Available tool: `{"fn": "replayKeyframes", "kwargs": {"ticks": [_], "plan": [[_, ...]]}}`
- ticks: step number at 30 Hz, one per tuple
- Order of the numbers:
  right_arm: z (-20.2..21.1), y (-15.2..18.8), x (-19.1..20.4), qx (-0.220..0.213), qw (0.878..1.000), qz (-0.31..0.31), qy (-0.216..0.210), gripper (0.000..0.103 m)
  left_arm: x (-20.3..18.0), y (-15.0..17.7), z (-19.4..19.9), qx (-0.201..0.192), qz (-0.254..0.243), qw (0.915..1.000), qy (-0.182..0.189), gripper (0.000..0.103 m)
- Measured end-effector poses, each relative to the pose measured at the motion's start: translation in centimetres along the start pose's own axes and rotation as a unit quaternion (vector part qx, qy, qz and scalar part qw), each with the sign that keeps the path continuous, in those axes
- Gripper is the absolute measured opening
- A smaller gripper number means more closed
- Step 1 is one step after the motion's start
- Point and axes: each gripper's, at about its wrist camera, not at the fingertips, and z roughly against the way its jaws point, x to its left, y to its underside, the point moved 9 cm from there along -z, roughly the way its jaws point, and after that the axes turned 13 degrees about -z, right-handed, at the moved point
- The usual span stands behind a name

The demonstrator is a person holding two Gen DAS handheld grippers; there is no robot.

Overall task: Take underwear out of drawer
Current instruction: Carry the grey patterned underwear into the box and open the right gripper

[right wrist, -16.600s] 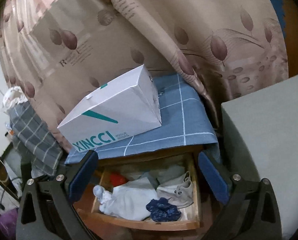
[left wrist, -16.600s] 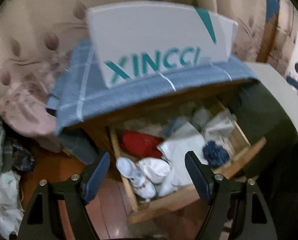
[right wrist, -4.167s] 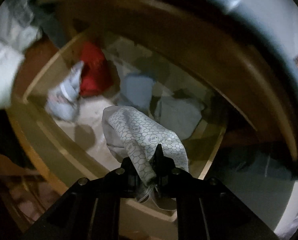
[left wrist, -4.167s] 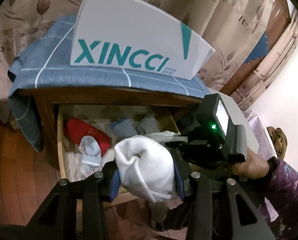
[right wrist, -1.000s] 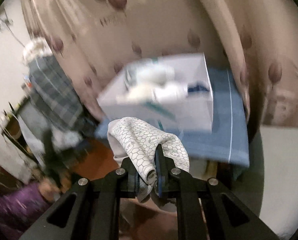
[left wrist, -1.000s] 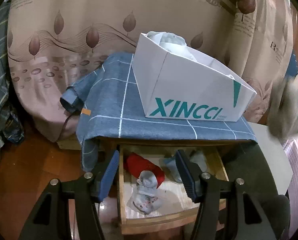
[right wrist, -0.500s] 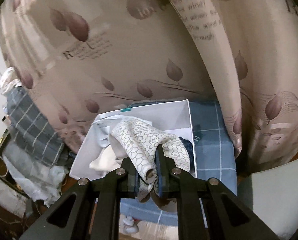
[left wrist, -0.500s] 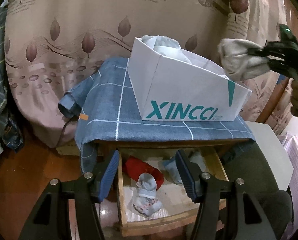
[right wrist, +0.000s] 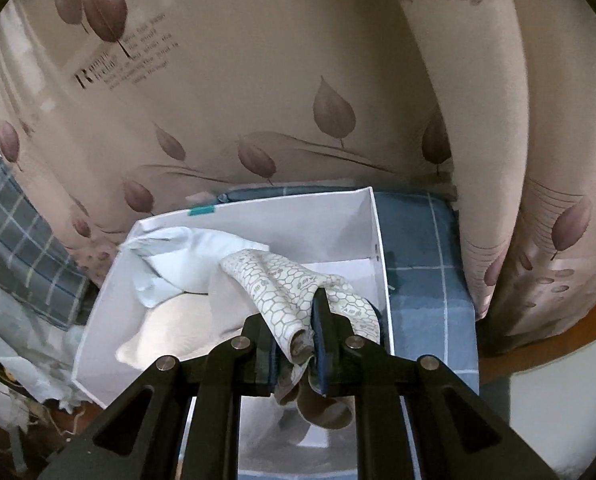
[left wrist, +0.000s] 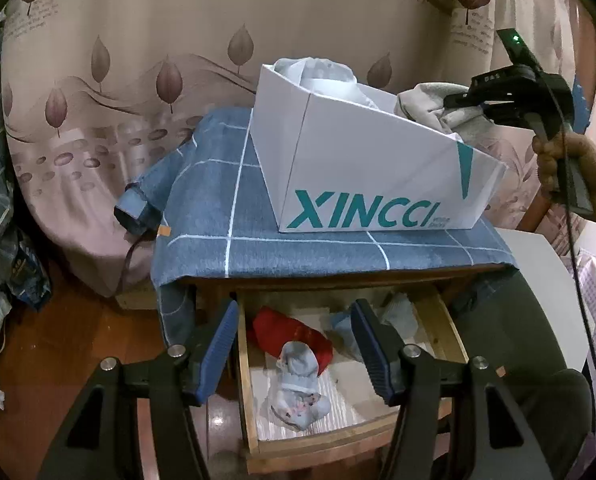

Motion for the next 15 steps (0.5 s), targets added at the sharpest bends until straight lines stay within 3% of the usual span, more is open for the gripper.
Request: {"fn": "replayKeyframes", "kwargs": {"ticks": [7, 13, 15], "plan": [[-2.1, 1.1, -0.6, 0.017, 0.999, 0.018, 0.025, 0.022, 0.1, 0.1, -0.5, 0.01, -0.004, 0.9999, -0.01, 0.06], [-2.6, 1.8, 0.0, 0.02, 0.999, 0.028, 0.012, 0.058, 0.3, 0.3, -0.8, 0.022, -0.008, 0.9993, -0.028, 0.06], [-2.0, 1.8, 0.7, 0.001, 0.999, 0.046, 0.02, 0.078, 0.5, 0.4, -1.0, 0.027, -0.007, 0.9991, -0.032, 0.06]]}}
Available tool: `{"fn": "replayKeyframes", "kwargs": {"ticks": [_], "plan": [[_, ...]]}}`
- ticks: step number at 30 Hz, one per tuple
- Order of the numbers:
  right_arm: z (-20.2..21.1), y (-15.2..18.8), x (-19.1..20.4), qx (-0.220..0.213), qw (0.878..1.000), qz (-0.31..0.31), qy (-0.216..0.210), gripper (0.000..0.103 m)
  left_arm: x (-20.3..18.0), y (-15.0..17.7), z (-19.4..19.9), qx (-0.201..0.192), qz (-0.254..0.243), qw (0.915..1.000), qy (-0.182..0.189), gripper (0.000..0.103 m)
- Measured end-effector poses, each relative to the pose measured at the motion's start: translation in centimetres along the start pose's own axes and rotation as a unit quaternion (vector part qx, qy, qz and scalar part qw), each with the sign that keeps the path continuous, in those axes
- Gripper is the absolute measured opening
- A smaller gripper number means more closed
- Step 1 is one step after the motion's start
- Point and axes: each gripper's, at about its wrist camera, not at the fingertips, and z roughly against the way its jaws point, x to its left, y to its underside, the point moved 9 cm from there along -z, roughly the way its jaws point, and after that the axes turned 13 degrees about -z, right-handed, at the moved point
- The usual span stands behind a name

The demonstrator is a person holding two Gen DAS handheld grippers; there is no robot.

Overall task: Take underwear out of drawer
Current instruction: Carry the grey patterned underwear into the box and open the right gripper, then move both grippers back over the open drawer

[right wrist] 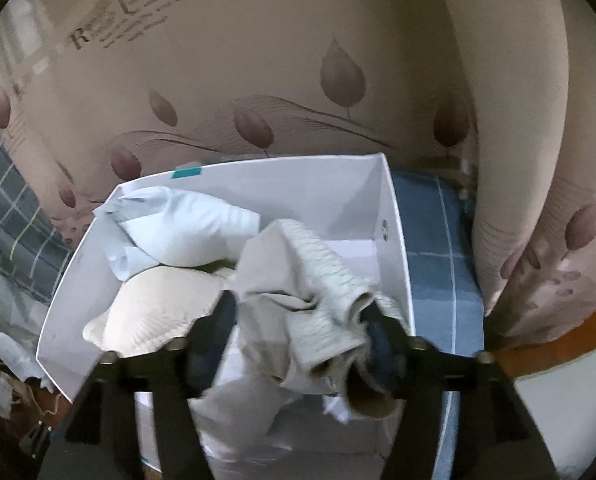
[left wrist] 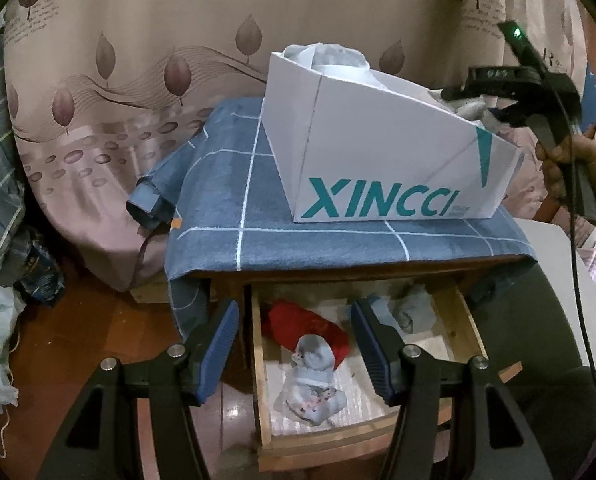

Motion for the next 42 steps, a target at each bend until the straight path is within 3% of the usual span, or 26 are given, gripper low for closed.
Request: {"fn": "replayKeyframes", "kwargs": {"ticks": [3, 10, 14, 17, 21, 25, 27, 29, 33, 42], "plan": [[1.7, -0.7, 0.8, -0.045, 0.999, 0.021, 0.015, 0.093, 0.1, 0.2, -0.2, 0.007, -0.002, 1.0, -0.007, 0.06], [8.2, -2.2, 1.5, -0.142, 0.989, -0.003, -0.041, 0.095, -0.1, 0.4, -0.4, 0.017, -0.015, 0.9996, -0.016, 0.06], [13.5, 0.2, 0.7, -0.191, 0.977, -0.034, -0.091, 0.1, 0.0, 0.6, -0.5, 0.021, -0.01, 0.9997, -0.011, 0.06], [16.6, 4.6, -1.1, -0.215, 0.969, -0.055, -0.105, 0.103, 0.5, 0.7, -0.6, 0.024, 0.002, 0.9997, -0.007, 0.06], [17.2, 12.5, -5.1, -0.202, 0.972, -0.095, -0.078, 0.103, 1.4, 1.2, -0.9, 0.034, 0.031, 0.9989, 0.011, 0.06], [15.3, 18.6, -8.3, -0.158, 0.981, -0.108, -0.036, 0.103, 1.1, 1.8, -1.6, 0.055, 0.042, 0.9967, 0.043, 0.06], [15.0, 18.9, -7.7, -0.136, 0.985, -0.092, -0.046, 0.103, 0.4, 2.1, -1.9, 0.068, 0.034, 0.9959, 0.05, 0.06], [15.9, 18.9, -6.8, -0.162, 0.984, -0.058, -0.05, 0.103, -0.6, 2.3, -2.3, 0.078, 0.023, 0.9945, 0.065, 0.06], [15.1, 19.4, -6.5, -0.141, 0.987, -0.053, -0.061, 0.103, -3.2, 3.6, -3.4, 0.122, -0.017, 0.9884, 0.089, 0.06], [15.7, 19.9, -7.0, -0.143, 0.985, -0.058, -0.081, 0.103, -7.7, 6.3, -9.3, 0.201, -0.111, 0.9726, 0.036, 0.06]]}}
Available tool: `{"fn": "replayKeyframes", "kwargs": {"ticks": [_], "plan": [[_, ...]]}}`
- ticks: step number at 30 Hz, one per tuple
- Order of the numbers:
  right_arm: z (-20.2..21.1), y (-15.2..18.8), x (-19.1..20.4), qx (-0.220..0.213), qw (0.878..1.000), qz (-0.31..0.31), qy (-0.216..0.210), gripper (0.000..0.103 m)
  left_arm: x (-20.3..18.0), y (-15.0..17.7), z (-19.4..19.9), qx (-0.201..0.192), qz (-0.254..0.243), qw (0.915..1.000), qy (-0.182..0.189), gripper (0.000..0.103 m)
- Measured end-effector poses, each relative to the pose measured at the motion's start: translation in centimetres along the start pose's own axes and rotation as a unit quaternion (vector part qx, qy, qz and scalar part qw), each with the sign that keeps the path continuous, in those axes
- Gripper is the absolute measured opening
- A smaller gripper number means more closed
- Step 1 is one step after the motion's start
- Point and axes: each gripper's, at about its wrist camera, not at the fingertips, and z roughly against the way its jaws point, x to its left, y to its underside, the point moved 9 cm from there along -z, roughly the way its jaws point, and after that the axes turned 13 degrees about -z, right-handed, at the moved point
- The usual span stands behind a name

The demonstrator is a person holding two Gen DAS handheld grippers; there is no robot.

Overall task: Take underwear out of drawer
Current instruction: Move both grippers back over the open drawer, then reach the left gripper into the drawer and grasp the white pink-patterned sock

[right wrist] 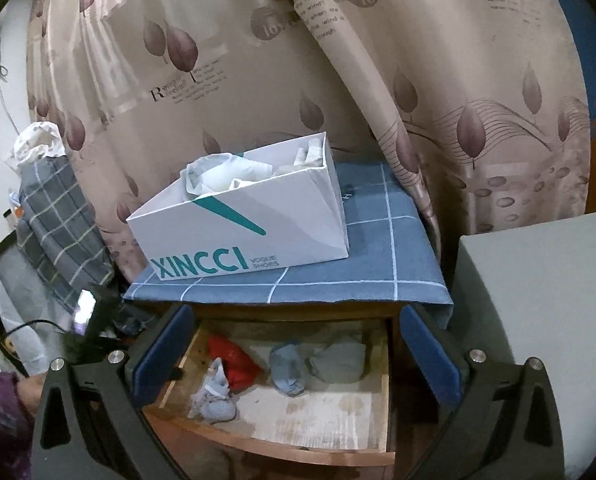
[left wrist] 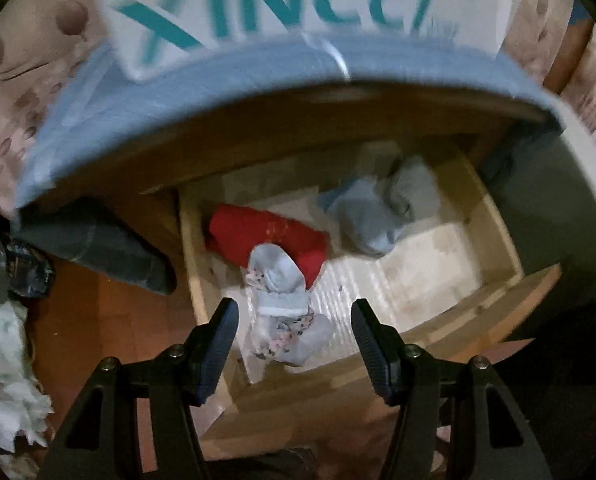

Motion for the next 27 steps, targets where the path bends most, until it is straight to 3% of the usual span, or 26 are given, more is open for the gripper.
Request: {"fn": "replayKeyframes", "kwargs": {"ticks": [7, 20, 24, 27], "plan": [[0.3, -0.1, -0.1, 0.003, 1.0, -0.007, -0.017, 0.103, -0.8, 1.5, -6.2, 0.091, 0.022, 0.9954, 0.023, 0.06], [0.3, 0.3, 0.5, 0.018, 0.999, -0.008, -0.042, 0.103, 0.3, 2.3, -10.6, 0.167, 0.061, 0.984, 0.006, 0.06], [0.2, 0.3, 0.6, 0.023, 0.998, -0.013, -0.052, 0.103, 1.0, 1.9, -11.0, 0.171, 0.073, 0.9826, -0.003, 0.06], [0.3, 0.4, 0.8, 0.027, 0.998, -0.012, -0.059, 0.103, 0.9, 2.4, -12.0, 0.207, 0.065, 0.9761, 0.001, 0.06]]}}
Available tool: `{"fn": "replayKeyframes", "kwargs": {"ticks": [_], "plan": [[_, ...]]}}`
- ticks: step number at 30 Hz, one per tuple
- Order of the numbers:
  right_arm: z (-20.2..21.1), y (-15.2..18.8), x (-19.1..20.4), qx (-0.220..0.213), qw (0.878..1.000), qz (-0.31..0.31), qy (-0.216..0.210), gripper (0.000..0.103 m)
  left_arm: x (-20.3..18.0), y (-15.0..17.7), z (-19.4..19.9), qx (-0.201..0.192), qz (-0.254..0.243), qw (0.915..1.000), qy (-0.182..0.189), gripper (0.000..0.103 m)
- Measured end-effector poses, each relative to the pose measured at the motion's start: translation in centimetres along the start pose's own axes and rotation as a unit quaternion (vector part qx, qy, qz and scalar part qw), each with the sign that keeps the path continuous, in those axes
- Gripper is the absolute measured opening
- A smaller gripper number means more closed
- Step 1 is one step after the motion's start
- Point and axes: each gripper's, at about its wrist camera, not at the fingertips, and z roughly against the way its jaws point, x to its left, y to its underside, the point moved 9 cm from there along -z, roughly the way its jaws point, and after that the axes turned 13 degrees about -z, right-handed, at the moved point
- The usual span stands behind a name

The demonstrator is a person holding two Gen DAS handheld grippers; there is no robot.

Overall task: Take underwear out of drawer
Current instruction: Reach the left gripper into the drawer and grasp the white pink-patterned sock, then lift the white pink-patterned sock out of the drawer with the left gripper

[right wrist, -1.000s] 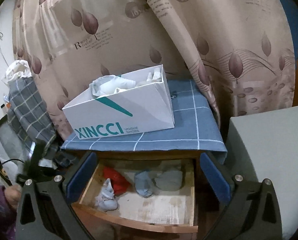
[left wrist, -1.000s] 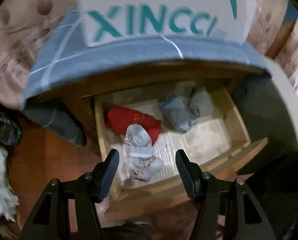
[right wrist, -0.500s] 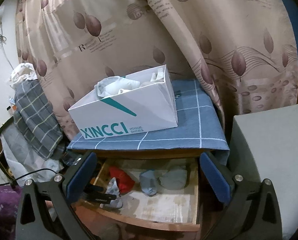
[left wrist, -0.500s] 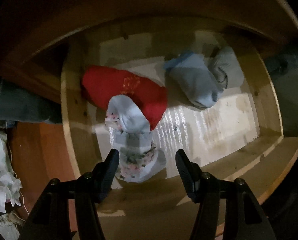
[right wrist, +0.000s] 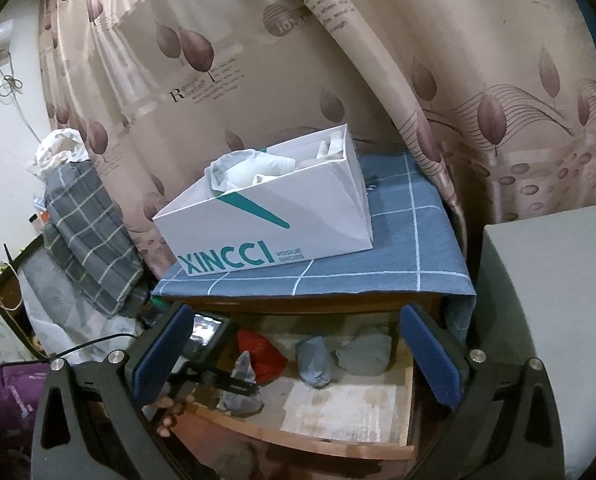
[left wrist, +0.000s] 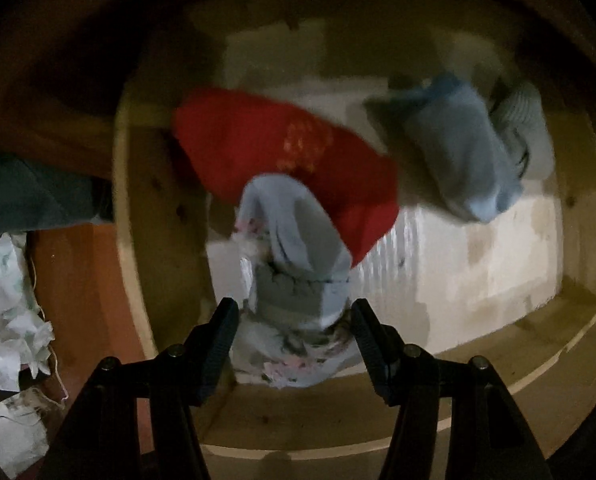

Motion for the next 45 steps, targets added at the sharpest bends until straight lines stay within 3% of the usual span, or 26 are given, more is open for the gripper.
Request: {"fn": "replayKeyframes", "kwargs": {"ticks": [7, 15, 19, 20, 21, 24, 29, 33, 39, 45], "plan": [[-0.3, 0.4, 0.4, 0.014, 1.0, 0.004, -0.008, 0.103, 0.2, -0.6, -1.2, 0.047, -0.015, 0.9988, -0.006, 0.06], [-0.5, 0.8, 0.5, 0.026, 1.0, 0.002, -0.014, 0.103, -1.9, -0.6, -3.3, 0.111, -0.081, 0.9905, 0.003, 0.06], [-0.7, 0.8, 0.3, 0.03, 0.999, -0.003, -0.014, 0.103, -3.0, -1.2, -3.2, 0.109, -0.108, 0.9881, 0.004, 0.06], [-0.7, 0.9, 0.3, 0.031, 0.999, -0.003, -0.014, 0.103, -3.3, -1.2, -3.1, 0.106, -0.114, 0.9878, 0.005, 0.055], [-0.8, 0.9, 0.3, 0.031, 0.999, -0.003, -0.013, 0.103, -3.5, -1.4, -3.0, 0.099, -0.122, 0.9875, 0.005, 0.039], [-0.9, 0.9, 0.2, 0.032, 0.999, -0.002, -0.011, 0.103, -4.3, -1.6, -2.5, 0.088, -0.148, 0.985, 0.006, 0.023], [-1.1, 0.7, -0.5, 0.032, 0.999, -0.01, 0.002, 0.103, -6.4, -1.5, -0.7, 0.039, -0.226, 0.9726, -0.035, 0.02], [-1.0, 0.5, -1.2, 0.03, 0.999, -0.017, 0.013, 0.103, -7.0, -1.2, 1.9, -0.025, -0.213, 0.9759, -0.04, 0.02], [-1.6, 0.8, -2.0, 0.038, 0.998, -0.015, 0.042, 0.103, -8.3, -0.5, 6.2, -0.109, -0.222, 0.968, -0.047, 0.02], [-1.8, 1.1, -2.3, 0.045, 0.997, -0.006, 0.059, 0.103, -8.2, 1.8, 11.3, -0.192, -0.176, 0.9654, -0.012, 0.02]]}}
